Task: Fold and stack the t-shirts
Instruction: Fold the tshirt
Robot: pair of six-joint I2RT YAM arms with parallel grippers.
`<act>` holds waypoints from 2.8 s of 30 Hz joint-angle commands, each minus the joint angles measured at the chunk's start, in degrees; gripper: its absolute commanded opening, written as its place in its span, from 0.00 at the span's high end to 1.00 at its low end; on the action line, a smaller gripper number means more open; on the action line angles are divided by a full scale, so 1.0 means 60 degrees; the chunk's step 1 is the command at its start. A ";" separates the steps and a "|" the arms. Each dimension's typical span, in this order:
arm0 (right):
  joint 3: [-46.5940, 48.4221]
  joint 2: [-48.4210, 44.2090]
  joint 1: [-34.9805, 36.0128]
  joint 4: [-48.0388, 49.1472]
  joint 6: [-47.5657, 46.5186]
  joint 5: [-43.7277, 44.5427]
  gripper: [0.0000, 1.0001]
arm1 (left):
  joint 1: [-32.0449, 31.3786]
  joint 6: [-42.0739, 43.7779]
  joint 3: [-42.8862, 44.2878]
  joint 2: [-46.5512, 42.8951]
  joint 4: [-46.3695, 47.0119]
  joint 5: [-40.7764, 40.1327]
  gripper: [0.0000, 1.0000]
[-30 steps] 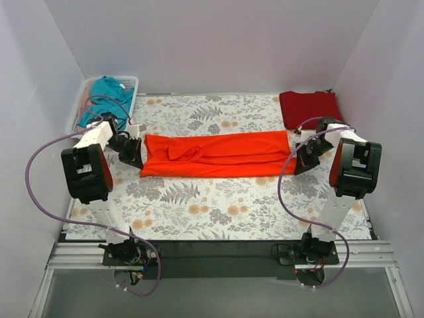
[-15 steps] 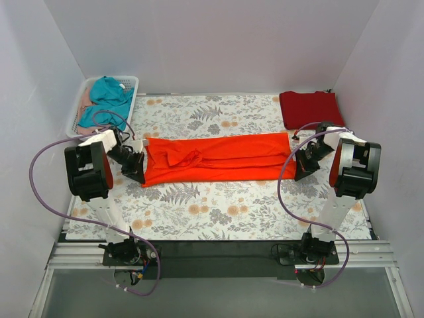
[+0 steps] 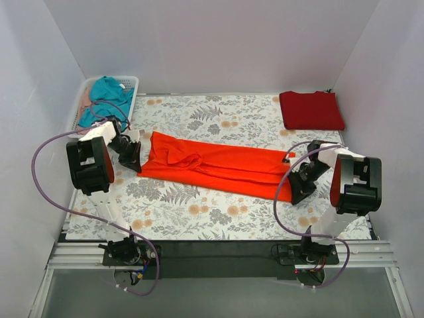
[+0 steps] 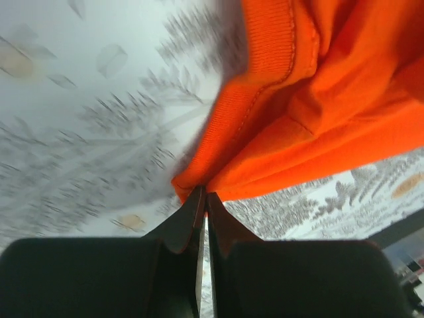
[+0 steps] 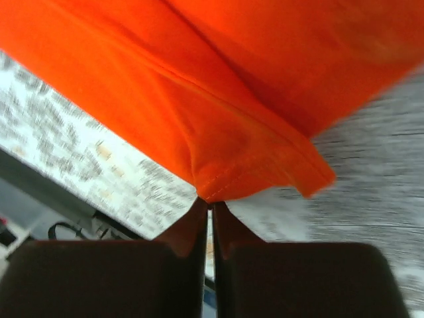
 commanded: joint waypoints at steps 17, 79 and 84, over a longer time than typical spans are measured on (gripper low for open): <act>0.5956 0.1611 0.1675 -0.2453 -0.0950 -0.1161 0.60 | -0.2265 -0.2787 0.0809 -0.1764 0.0751 0.0072 0.85; 0.1083 0.1964 0.7681 0.1708 0.1013 -0.3107 0.73 | -0.3848 -0.4695 0.2033 0.1515 0.2949 0.0132 0.86; 0.1255 0.2126 0.8766 0.1856 0.1073 -0.4161 0.64 | -0.4053 -0.4416 0.3657 0.2789 0.2425 -0.0074 0.86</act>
